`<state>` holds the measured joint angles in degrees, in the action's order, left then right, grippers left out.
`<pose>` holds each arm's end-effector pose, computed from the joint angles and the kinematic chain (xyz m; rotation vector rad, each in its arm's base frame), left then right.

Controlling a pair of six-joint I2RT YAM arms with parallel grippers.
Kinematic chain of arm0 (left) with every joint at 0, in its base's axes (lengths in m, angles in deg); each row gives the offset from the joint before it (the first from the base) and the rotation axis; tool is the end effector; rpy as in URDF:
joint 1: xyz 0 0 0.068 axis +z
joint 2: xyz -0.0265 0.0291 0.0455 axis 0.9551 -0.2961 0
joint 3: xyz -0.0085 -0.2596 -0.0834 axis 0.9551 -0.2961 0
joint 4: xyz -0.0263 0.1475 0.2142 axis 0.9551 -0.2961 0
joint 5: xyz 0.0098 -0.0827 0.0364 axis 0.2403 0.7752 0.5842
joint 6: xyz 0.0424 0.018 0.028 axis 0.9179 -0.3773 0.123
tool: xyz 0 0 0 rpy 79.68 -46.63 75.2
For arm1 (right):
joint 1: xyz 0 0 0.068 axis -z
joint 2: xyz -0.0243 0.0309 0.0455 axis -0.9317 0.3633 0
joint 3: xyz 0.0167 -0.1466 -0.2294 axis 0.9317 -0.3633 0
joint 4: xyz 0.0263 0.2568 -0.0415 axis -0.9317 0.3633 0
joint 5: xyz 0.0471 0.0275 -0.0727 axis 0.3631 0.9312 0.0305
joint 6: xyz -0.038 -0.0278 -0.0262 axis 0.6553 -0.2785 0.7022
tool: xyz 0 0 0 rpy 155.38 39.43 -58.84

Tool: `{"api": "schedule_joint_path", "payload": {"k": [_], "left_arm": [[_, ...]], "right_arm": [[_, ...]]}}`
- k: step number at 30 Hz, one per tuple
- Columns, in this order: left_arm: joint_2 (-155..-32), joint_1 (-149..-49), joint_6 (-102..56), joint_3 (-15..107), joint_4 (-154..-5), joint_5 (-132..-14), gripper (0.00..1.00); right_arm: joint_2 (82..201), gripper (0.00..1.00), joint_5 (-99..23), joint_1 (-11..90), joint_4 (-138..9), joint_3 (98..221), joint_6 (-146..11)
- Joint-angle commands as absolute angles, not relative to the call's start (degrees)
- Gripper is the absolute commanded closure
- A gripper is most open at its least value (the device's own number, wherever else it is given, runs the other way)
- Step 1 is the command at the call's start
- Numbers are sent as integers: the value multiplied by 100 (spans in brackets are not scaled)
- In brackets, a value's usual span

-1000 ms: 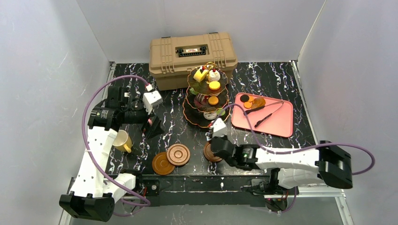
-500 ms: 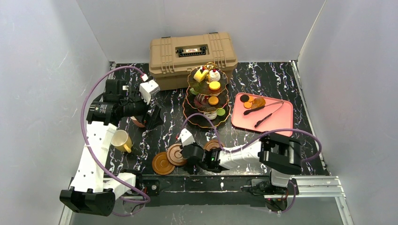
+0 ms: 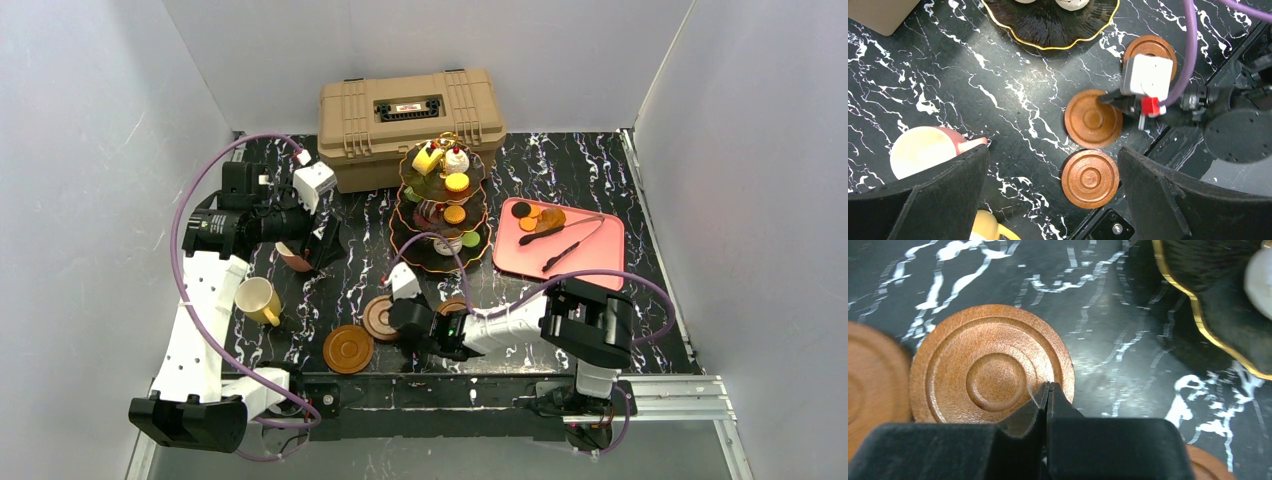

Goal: Serve the afternoon tea
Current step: Move the coaster to the center of the board.

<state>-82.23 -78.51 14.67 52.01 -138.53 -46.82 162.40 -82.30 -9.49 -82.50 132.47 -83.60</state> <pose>0.1988 -0.0401 0.3980 0.8789 2.0312 -0.5046 0.0932 0.3412 0.1518 -0.6388 1.9767 0.3768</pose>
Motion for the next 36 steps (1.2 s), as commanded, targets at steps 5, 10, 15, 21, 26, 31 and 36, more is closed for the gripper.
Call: {"api": "schedule_joint_path", "payload": {"k": [5, 10, 15, 21, 26, 31, 36], "left_arm": [[-8122, -7822, 1562, 5278, -13978, -4588, 2], [-8141, -7822, 1601, 5299, -13973, -4599, 2], [-8217, -7822, 1537, 5453, -13973, -4576, 2], [-8233, -7822, 1512, 5553, -13942, -4533, 2], [-8214, -7822, 1438, 5480, -13854, -4496, 2], [-8210, -7823, 1499, 5411, -13836, -4503, 2], [-8260, -7822, 1463, 5467, -13826, -4492, 2]], "right_arm": [[15946, 94, -8818, -408, -8060, 12808, -8613], [15920, 88, -8812, -399, -8044, 12866, -8644], [14830, 48, -8888, -399, -7597, 12769, -8699], [13550, 59, -8629, -399, -6968, 11889, -9613], [13156, 78, -8579, -361, -6560, 11110, -10605], [13210, 82, -8294, -79, -6511, 10857, -10925], [13353, 87, -8100, 552, -6248, 10876, -10814]]}}
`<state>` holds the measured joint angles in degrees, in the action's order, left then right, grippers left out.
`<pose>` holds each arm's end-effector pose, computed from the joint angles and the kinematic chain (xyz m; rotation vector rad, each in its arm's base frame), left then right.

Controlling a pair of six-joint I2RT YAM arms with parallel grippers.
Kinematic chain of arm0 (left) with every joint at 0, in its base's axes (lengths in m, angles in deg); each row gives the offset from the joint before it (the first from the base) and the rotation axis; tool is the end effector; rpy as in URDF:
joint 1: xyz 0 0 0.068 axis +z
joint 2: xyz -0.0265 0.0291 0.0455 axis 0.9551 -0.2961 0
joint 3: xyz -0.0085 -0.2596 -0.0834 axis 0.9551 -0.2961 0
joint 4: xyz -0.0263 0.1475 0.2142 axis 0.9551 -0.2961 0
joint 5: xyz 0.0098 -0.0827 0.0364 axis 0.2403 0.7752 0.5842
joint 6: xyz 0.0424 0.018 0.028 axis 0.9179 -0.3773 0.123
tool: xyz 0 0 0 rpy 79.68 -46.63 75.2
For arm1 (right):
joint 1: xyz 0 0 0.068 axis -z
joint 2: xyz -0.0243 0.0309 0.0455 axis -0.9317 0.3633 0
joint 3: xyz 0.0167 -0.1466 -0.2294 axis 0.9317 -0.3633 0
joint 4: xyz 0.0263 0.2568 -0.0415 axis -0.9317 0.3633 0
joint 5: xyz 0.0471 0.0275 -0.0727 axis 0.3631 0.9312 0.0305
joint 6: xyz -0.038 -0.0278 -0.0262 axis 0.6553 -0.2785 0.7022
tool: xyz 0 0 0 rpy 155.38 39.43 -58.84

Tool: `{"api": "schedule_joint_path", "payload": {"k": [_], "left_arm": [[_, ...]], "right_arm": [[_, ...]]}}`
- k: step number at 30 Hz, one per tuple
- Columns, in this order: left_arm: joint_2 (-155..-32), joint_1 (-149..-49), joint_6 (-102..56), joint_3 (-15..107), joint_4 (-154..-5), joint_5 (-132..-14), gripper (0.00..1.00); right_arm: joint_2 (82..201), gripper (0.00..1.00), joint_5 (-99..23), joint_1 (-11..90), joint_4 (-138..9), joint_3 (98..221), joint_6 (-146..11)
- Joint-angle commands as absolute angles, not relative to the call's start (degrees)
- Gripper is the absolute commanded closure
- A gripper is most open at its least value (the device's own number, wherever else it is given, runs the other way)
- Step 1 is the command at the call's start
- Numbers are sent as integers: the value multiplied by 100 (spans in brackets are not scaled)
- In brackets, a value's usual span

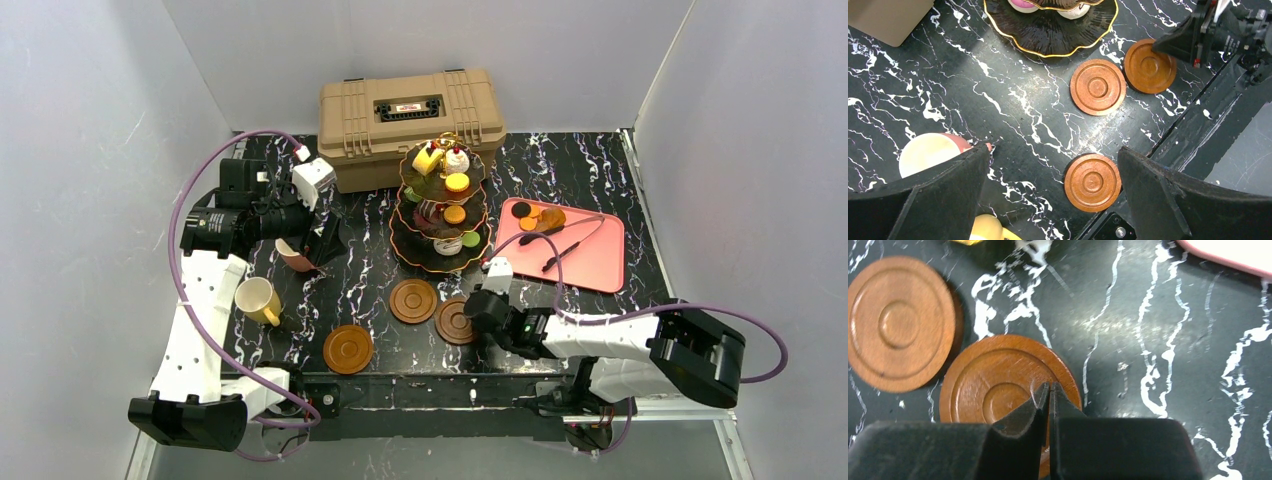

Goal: Serve the afternoon tea
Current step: Move the coaster to the center of the board, then pick up the cup at the center of the board.

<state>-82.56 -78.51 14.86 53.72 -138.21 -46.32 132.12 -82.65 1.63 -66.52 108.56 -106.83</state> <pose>0.1991 -0.0404 0.4064 0.8862 1.9973 -0.4994 0.1059 0.1949 0.1540 -0.0979 2.1902 0.3425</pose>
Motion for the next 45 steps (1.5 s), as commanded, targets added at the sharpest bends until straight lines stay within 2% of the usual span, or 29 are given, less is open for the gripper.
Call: {"api": "schedule_joint_path", "payload": {"k": [1, 11, 14, 16, 18, 21, 26, 32, 41, 45], "left_arm": [[-8260, -7822, 1462, 5469, -13828, -4487, 2], [-8234, -7822, 1497, 5478, -13837, -4643, 2], [-8274, -7816, 1515, 5498, -13877, -4815, 2], [-8357, -7755, 1544, 5500, -13930, -4931, 2], [-8502, -7521, 1569, 5516, -13955, -4919, 2], [-8979, -6641, 1682, 5647, -14090, -4517, 2], [-9695, -6092, 2311, 5638, -14212, -4849, 8], [-10130, -6031, 2596, 5463, -13689, -5601, 30], [-10903, -5993, 2966, 5521, -13216, -6332, 34], [-11138, -5989, 2928, 5437, -13129, -6319, 48]], "right_arm": [[13332, 87, -8138, 640, -6233, 10898, -10752], [13356, 91, -8923, 1137, -5542, 11705, -10086], [12988, 87, -8849, 1127, -5599, 11781, -9895], [12652, 79, -8739, 1047, -5749, 11732, -9776], [12379, 66, -8755, 868, -5794, 11750, -9660], [12217, 47, -8984, 465, -5673, 11913, -9508], [12503, 33, -9254, -127, -5612, 12311, -9350], [12679, 32, -9116, -377, -5969, 12446, -9226], [12633, 32, -9021, -490, -6107, 12469, -9236], [12576, 33, -9076, -521, -6073, 12481, -9255]]}}
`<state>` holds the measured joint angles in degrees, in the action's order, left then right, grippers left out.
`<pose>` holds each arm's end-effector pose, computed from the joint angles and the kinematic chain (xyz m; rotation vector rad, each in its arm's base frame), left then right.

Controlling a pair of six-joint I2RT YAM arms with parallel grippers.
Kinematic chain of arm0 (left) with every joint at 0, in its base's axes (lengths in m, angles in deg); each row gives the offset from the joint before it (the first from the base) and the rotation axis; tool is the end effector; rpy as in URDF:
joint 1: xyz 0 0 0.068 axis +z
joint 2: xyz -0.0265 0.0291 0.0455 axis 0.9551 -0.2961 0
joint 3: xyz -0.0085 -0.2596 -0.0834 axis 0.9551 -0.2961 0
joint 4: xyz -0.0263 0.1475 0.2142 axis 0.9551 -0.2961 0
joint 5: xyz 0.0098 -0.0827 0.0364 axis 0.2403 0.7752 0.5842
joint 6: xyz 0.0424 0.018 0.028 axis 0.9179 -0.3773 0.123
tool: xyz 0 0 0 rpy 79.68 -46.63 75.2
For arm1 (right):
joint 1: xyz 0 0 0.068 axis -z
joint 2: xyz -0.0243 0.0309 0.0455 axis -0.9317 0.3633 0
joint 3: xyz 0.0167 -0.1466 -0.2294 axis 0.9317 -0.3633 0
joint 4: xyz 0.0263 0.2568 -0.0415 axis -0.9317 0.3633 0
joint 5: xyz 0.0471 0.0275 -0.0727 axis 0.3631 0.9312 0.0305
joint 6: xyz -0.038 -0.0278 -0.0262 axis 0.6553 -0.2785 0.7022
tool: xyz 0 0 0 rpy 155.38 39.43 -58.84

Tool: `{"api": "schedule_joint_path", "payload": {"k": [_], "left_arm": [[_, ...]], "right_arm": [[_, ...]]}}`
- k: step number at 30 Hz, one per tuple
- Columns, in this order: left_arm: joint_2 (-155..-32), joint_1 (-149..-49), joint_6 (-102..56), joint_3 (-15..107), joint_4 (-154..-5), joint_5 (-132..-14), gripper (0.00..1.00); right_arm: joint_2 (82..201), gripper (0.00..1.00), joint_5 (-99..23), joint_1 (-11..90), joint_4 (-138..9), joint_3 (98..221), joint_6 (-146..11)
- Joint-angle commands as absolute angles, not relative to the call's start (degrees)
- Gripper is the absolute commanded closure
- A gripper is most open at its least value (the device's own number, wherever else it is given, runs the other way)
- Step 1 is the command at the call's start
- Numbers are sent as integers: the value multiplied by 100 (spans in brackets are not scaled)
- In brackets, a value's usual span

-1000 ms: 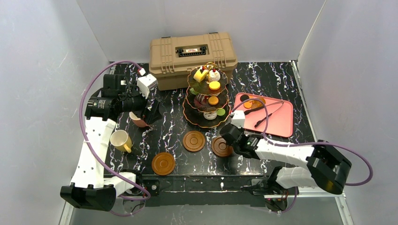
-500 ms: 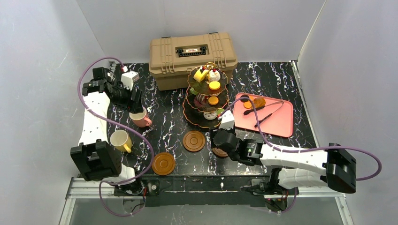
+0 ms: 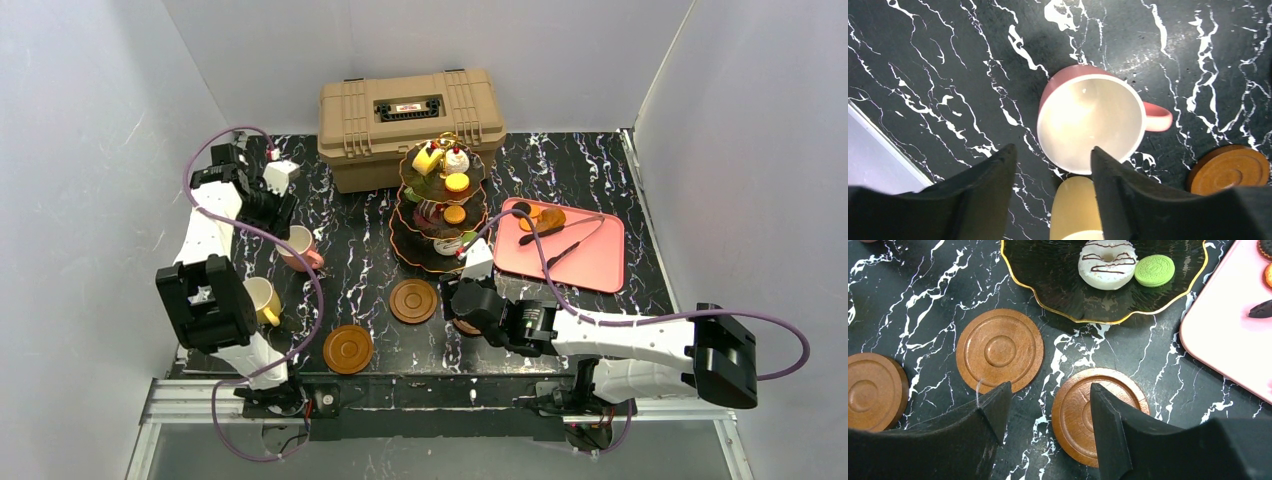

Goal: Serve the afternoon tea
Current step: Pick up the cup at the center of the board.

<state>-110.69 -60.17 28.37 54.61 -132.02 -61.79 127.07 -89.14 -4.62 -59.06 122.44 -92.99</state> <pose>0.3269 0.0610 0.2911 0.6988 2.4664 -0.1191 0.0934 0.2257 0.2390 -0.2925 1.9806 0.3571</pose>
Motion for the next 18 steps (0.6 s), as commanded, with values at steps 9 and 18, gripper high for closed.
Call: {"api": "schedule_joint_path", "payload": {"k": [9, 18], "left_arm": [[-11306, -5994, 2701, 5276, -13095, -6035, 89], [-11298, -6004, 2612, 4991, -12954, -5952, 74]], "right_arm": [[12508, 36, -9091, -522, -6067, 12464, -9295], [12601, 35, -9121, -522, -6088, 12516, -9294]]}}
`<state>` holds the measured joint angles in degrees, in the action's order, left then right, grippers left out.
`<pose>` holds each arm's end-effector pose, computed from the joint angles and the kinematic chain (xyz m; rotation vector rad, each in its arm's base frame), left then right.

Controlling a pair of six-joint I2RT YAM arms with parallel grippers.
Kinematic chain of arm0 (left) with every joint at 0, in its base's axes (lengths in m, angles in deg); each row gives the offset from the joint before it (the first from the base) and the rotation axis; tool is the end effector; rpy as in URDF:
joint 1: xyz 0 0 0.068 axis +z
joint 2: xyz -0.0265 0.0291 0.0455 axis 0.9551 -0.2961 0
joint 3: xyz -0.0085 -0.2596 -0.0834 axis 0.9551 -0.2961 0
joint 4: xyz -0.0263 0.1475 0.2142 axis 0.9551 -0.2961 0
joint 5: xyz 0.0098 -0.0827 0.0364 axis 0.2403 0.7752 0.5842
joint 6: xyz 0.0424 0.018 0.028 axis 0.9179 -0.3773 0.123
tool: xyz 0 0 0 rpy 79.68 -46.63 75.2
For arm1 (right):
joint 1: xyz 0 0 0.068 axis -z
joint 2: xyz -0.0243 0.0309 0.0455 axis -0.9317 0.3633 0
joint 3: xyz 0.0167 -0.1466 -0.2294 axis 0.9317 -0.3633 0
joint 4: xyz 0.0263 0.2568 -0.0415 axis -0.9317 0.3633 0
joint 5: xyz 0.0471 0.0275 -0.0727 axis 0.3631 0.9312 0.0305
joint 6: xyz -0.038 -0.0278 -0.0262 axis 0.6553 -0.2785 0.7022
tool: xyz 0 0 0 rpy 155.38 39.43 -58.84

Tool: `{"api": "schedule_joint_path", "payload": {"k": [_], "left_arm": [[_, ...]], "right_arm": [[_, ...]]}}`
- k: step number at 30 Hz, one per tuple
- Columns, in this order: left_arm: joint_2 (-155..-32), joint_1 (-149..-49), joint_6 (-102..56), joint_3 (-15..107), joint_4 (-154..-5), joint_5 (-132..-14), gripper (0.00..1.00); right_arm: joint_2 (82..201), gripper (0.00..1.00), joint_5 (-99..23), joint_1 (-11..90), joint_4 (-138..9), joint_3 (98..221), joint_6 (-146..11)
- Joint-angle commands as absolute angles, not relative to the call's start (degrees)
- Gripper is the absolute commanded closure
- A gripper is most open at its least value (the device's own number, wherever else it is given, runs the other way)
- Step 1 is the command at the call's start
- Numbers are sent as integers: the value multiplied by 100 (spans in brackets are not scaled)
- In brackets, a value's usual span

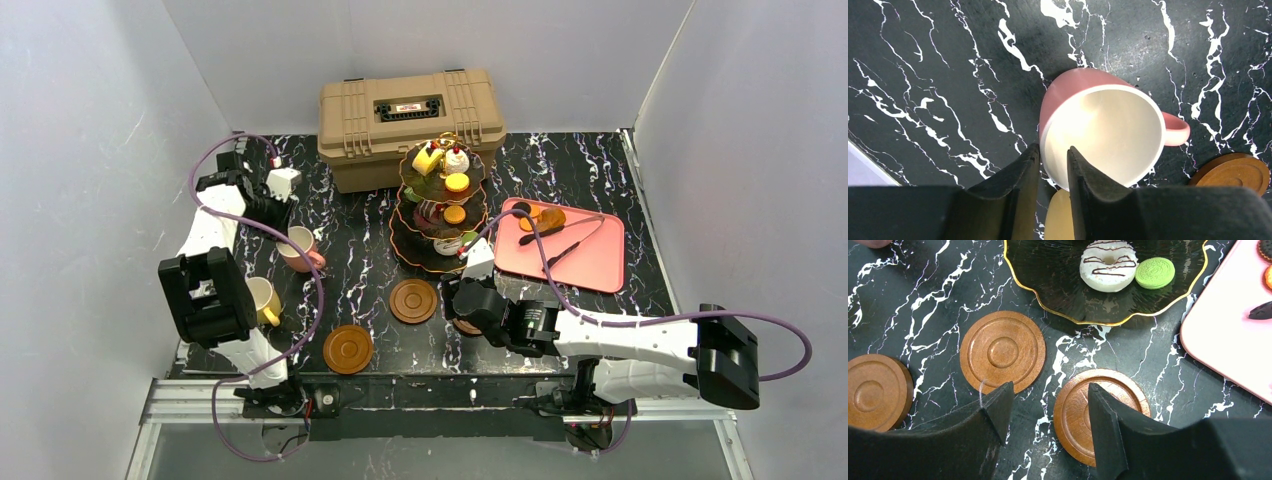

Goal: Serve the afternoon tea
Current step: Pick up the cup at the center of the board.

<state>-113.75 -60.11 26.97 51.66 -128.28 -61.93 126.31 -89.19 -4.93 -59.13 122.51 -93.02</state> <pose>0.3364 0.0636 0.2618 0.6669 2.5121 -0.1500 0.0918 0.2248 0.2425 -0.2878 1.9720 0.3740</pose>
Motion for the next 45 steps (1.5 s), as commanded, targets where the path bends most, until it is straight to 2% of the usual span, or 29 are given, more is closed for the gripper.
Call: {"api": "schedule_joint_path", "payload": {"k": [1, 3, 6, 7, 12, 19, 23, 26, 29, 37, 45], "left_arm": [[-11307, -6011, 2595, 4981, -12938, -5938, 75], [-11290, -6020, 2530, 4969, -12941, -5870, 82], [-11210, -6082, 2427, 4927, -12940, -5787, 98], [-11157, -6102, 2330, 4893, -12928, -5745, 100], [-10579, -6255, 1691, 4491, -12911, -5493, 100], [-9384, -6781, 136, 4022, -12694, -5689, 100], [-8905, -7350, -276, 3864, -12696, -5810, 100], [-8714, -7668, -355, 3813, -12735, -6055, 100], [-8618, -7717, -376, 3777, -12753, -6128, 100], [-8524, -7814, -438, 3870, -12858, -5996, 100], [-8447, -7866, -396, 3924, -12965, -5906, 100]], "right_arm": [[12601, 35, -9124, -522, -6093, 12526, -9288], [12622, 35, -9131, -522, -6117, 12542, -9278], [12689, 37, -9106, -523, -6256, 12551, -9194], [12719, 37, -9070, -522, -6358, 12559, -9126], [13021, 28, -8577, -522, -7315, 12626, -8308], [14066, 13, -7353, -523, -8478, 13201, -7266], [14791, 7, -6425, -457, -8458, 13799, -6771], [15080, 7, -5492, -369, -8326, 14166, -6666], [15138, 6, -5088, -364, -8224, 14328, -6609], [15396, 5, -5133, -364, -7715, 14730, -6328], [15833, 12, -5472, -348, -7418, 15183, -6096]]}}
